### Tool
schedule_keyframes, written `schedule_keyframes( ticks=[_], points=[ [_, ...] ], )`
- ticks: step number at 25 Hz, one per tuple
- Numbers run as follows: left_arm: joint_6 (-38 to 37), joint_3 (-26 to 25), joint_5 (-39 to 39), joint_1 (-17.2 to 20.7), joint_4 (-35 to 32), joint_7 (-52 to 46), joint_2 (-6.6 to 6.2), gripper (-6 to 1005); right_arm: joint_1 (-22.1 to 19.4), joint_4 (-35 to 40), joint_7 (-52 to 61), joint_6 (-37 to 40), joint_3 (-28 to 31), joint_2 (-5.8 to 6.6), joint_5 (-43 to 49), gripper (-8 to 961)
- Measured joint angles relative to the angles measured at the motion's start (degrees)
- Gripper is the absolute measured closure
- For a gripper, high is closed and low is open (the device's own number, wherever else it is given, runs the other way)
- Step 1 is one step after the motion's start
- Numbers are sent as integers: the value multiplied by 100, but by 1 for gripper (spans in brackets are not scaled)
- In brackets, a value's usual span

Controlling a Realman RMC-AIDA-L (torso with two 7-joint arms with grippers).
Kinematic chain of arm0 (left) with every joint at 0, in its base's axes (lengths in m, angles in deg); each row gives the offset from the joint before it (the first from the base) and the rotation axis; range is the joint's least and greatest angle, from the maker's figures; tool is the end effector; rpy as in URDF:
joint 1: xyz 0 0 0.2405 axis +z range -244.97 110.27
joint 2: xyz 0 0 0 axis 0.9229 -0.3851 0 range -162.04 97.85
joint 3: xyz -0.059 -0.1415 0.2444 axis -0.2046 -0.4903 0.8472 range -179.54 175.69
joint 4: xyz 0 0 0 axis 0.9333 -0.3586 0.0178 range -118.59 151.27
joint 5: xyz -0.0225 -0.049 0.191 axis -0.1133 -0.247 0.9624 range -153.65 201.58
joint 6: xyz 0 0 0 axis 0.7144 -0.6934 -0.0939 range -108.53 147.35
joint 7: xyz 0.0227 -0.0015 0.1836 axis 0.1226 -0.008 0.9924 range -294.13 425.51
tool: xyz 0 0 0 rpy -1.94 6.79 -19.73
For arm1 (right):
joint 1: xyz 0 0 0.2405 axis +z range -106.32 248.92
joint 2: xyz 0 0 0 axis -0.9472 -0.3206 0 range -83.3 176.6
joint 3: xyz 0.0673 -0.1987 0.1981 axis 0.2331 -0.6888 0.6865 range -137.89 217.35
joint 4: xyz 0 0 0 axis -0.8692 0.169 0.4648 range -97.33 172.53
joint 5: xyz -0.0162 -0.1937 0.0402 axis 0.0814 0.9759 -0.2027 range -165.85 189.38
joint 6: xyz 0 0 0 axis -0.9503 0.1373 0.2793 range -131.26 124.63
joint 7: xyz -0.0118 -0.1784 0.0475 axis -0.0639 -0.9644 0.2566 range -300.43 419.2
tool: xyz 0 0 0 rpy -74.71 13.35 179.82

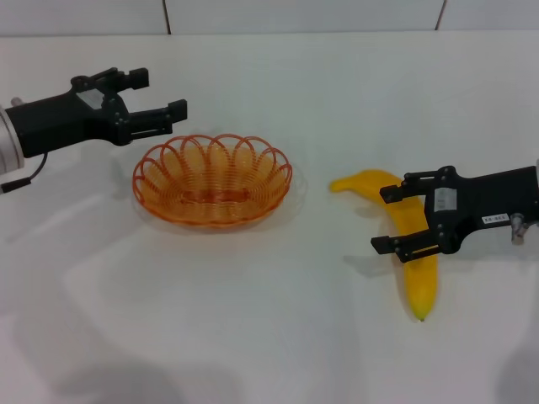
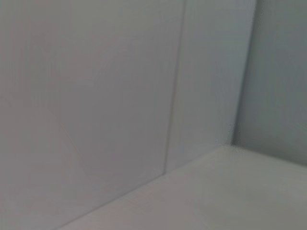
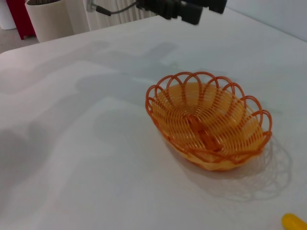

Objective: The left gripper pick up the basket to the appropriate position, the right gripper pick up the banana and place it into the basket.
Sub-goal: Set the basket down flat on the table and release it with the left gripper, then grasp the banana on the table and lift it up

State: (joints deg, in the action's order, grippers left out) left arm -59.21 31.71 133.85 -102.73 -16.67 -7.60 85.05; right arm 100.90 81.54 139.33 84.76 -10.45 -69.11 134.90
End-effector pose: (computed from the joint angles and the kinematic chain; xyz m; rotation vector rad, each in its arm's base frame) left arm -0.2584 0.4095 -0.0239 -2.4864 -0.5310 -0.7130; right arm 0.2929 0.3416 -0.0466 -2.9085 0.4517 0.2563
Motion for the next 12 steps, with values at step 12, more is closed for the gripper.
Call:
schedule_keyframes(
  ticks=[12],
  points=[
    [-258,1615,-881,905,-1335,-1105,29,82,3,10,193,-9,-28,13,16,91]
  ],
)
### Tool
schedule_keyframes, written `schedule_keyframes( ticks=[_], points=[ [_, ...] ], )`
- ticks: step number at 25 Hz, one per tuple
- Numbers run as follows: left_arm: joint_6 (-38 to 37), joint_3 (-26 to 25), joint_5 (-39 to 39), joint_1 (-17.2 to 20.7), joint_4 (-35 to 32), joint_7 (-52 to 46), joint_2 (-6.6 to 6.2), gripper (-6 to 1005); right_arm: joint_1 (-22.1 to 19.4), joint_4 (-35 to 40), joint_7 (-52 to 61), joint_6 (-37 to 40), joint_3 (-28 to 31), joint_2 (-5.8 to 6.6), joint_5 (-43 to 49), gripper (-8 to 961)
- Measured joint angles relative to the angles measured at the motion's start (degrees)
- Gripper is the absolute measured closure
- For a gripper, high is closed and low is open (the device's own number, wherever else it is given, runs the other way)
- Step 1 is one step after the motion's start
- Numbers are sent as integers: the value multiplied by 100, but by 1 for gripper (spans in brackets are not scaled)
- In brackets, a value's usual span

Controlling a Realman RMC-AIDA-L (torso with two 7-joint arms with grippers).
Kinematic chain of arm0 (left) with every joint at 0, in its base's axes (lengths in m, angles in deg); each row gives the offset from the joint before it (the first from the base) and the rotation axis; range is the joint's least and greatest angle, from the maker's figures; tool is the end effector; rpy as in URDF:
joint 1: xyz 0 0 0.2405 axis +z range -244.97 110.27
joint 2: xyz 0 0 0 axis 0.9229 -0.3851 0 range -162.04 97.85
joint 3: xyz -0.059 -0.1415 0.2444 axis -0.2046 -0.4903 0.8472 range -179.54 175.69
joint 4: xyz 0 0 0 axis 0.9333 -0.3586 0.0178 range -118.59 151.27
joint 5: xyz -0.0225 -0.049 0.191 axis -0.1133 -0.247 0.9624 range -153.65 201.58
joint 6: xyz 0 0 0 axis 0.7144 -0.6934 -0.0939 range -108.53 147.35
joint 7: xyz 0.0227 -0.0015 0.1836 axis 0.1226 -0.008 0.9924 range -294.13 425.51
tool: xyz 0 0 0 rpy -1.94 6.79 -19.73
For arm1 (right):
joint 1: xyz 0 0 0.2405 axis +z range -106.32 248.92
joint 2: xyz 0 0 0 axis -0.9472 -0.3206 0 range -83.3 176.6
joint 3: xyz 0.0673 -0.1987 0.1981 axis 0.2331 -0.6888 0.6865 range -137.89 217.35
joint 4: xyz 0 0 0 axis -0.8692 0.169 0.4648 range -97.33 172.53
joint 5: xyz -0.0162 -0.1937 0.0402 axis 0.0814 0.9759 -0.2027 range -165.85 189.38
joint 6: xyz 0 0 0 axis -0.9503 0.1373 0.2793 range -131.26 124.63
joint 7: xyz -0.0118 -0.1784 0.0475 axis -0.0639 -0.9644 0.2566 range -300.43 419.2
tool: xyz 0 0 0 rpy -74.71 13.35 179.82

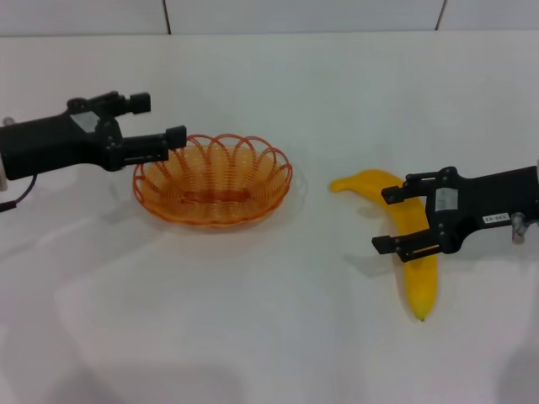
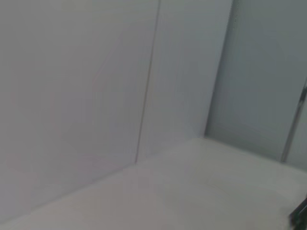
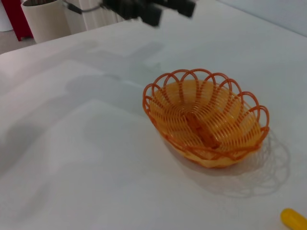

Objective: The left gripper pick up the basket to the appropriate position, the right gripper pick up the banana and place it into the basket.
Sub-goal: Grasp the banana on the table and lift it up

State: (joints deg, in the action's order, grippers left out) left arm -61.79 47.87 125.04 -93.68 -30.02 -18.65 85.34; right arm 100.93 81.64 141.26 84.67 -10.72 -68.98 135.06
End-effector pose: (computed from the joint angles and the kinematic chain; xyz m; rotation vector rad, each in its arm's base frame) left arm -0.2561 0.3752 -0.0177 -2.5632 -0.5761 -0.7178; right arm 0.2937 0.3419 -0.0460 -2.9052 0.4956 0.2498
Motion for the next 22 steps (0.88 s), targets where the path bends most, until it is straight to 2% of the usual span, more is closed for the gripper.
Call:
schedule_keyframes(
  ticks=[4,8,15,22],
  points=[
    [38,742,-636,495,-696,-273,-19,82,-1,0,10,-1,7,6,2,91],
    [304,1229,-598,900,-1300,-900,-18,82,-2,0,22,-1,-6,3,10,91],
    [486,1448,159,1350,-2084,-1943,-19,82,-2,19,110,0,18,4,11,92],
    [501,1894,316,2000,-3054,-2203,-16,82,-13,207,238,10,-13,-44,-20,92]
  ],
)
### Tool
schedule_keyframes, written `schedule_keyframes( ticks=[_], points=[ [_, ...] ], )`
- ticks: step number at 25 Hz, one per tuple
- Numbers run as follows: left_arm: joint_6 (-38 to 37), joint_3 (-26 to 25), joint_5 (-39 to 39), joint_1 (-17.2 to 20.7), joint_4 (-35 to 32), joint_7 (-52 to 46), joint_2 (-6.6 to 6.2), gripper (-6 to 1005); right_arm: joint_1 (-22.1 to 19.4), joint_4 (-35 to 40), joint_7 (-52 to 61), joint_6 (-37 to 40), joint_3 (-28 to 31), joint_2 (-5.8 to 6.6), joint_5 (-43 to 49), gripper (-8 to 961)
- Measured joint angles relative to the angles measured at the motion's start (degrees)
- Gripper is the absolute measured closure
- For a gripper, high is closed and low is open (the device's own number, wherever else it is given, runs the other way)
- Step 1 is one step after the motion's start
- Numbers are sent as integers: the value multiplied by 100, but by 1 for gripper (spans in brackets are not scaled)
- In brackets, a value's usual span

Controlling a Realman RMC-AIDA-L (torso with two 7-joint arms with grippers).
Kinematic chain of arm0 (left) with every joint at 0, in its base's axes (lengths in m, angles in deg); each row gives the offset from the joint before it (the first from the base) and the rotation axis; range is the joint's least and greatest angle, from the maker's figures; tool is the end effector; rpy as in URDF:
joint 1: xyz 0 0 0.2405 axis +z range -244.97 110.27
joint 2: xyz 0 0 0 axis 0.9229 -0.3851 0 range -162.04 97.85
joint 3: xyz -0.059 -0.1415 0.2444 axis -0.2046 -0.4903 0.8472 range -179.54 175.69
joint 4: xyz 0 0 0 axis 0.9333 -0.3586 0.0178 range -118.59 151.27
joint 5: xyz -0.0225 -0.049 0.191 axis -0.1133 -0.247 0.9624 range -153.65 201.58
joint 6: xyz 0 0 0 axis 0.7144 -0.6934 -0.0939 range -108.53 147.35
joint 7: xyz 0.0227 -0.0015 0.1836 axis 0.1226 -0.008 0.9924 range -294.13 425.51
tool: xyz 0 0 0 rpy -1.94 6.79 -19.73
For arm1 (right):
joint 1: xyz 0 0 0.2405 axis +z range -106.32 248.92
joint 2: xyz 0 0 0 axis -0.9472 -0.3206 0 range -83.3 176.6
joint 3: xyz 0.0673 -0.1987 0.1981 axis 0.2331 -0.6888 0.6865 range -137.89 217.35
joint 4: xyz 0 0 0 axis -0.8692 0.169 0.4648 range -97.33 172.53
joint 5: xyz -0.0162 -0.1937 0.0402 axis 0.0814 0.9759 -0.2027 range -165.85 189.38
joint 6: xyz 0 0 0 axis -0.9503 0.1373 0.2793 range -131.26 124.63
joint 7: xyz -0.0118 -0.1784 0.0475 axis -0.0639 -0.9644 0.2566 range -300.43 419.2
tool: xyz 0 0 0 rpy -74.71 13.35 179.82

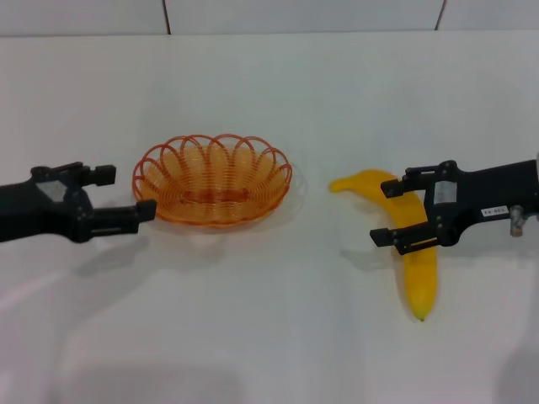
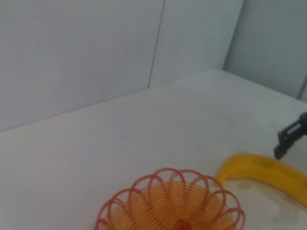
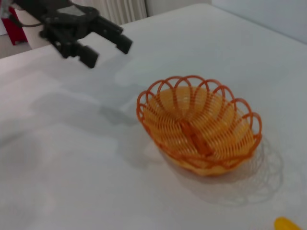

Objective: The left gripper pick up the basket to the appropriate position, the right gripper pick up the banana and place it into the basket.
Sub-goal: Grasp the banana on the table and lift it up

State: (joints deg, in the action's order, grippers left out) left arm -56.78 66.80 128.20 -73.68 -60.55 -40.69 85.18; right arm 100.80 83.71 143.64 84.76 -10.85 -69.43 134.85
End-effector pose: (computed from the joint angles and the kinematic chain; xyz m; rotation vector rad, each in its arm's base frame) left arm -0.2747 0.3062 -0.0079 -2.5577 -0.7368 -0.4338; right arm 0.2885 0.3451 -0.0439 -2.8896 0.5159 0.2563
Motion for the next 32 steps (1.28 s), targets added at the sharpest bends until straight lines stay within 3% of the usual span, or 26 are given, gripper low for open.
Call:
schedule_keyframes(
  ticks=[6,12,16,18,23,32],
  points=[
    [153,395,7,684,-906,-17,10,82,-60,257,208,-10,11,-74,-76,92],
    [301,551,-30,1008,-1213,191,6,82,-134,378,377,-403,-197,-102,-228,92],
    [305,541,-62,1047,-1216,312,-2,83,-251,624,828,-1030,-934,-110,-256,92],
    [306,530,-64,1049,-1192,377,-9,83,-454,1082,1385,-1641,-1786,-114,-263,92],
    [306,473,-136,1070,-1172,453,-18,83,-755,1699,1943,-2108,-2626,-96,-262,92],
    [286,447,-199,1050,-1101,544,-22,83,-925,2104,2332,-2286,-2833,-77,-93,92]
  ],
)
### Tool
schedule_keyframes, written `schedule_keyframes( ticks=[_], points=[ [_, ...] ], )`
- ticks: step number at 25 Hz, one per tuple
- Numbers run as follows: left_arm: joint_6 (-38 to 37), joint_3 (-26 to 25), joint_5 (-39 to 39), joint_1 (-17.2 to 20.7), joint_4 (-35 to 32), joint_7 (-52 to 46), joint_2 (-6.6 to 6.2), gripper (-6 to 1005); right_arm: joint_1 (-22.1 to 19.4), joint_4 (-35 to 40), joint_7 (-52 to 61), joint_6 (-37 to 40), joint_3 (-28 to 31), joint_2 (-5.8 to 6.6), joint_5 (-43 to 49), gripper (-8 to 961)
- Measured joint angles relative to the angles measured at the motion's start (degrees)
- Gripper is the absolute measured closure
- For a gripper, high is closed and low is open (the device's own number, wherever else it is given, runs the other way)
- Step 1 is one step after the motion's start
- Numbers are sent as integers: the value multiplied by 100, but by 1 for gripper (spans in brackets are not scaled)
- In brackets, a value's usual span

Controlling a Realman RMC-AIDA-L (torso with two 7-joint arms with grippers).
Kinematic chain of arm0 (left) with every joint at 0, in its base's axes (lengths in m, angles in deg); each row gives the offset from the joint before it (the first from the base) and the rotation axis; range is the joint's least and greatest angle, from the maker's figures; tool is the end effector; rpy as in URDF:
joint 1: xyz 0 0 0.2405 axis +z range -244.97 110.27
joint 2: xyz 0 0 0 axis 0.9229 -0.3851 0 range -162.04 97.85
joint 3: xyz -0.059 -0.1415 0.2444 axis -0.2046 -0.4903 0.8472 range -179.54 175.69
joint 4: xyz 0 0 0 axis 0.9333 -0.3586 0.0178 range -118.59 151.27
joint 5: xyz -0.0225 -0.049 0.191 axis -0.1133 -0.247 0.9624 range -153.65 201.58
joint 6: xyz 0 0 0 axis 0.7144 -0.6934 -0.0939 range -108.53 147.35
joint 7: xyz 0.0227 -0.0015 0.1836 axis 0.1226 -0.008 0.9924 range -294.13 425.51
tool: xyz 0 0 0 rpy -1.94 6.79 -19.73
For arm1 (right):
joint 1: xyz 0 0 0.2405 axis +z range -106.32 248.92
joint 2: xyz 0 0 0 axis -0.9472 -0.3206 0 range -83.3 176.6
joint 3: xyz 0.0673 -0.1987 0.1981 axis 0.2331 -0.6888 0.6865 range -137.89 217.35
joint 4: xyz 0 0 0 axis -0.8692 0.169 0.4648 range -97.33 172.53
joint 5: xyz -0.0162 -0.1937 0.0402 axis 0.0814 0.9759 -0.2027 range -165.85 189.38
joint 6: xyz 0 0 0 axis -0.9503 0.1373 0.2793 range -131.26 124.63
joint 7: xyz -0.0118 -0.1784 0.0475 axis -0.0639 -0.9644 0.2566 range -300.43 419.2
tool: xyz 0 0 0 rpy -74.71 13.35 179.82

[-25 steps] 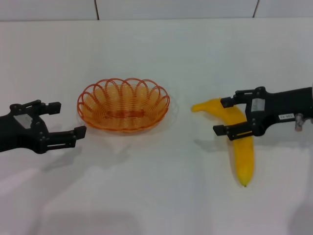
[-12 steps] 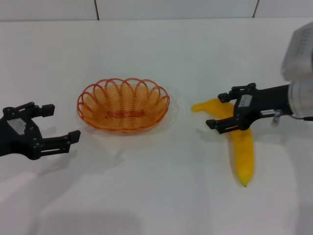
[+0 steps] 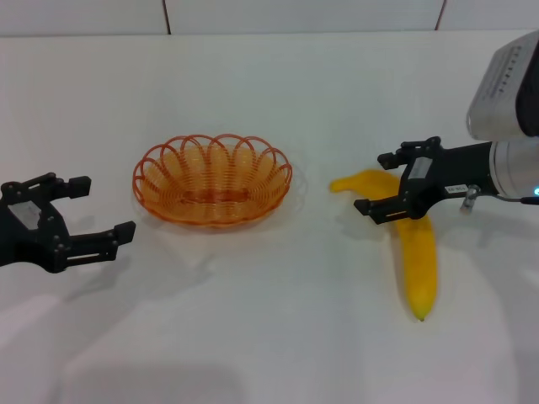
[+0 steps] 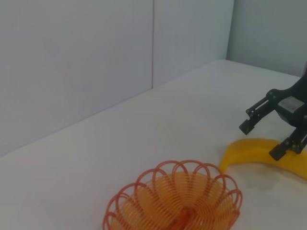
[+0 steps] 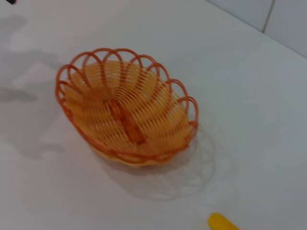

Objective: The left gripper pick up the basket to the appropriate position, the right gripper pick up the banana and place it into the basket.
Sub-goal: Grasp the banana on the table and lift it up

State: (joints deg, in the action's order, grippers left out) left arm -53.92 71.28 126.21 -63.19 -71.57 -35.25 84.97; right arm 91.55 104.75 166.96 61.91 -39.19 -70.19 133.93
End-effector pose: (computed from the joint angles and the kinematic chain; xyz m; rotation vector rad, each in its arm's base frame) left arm -0.2762 0.2700 0.0046 -2.5179 -0.5632 -0.3651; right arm 0.2750 0.3603 -0.0622 -2.6736 0.5154 -0.0149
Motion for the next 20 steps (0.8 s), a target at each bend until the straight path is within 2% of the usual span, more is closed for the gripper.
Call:
schedule_keyframes(
  ticks=[20],
  points=[
    [-14,2,2,-242,251,31,-6,84,188,-79,851,-224,-275,13,860,93]
  ],
)
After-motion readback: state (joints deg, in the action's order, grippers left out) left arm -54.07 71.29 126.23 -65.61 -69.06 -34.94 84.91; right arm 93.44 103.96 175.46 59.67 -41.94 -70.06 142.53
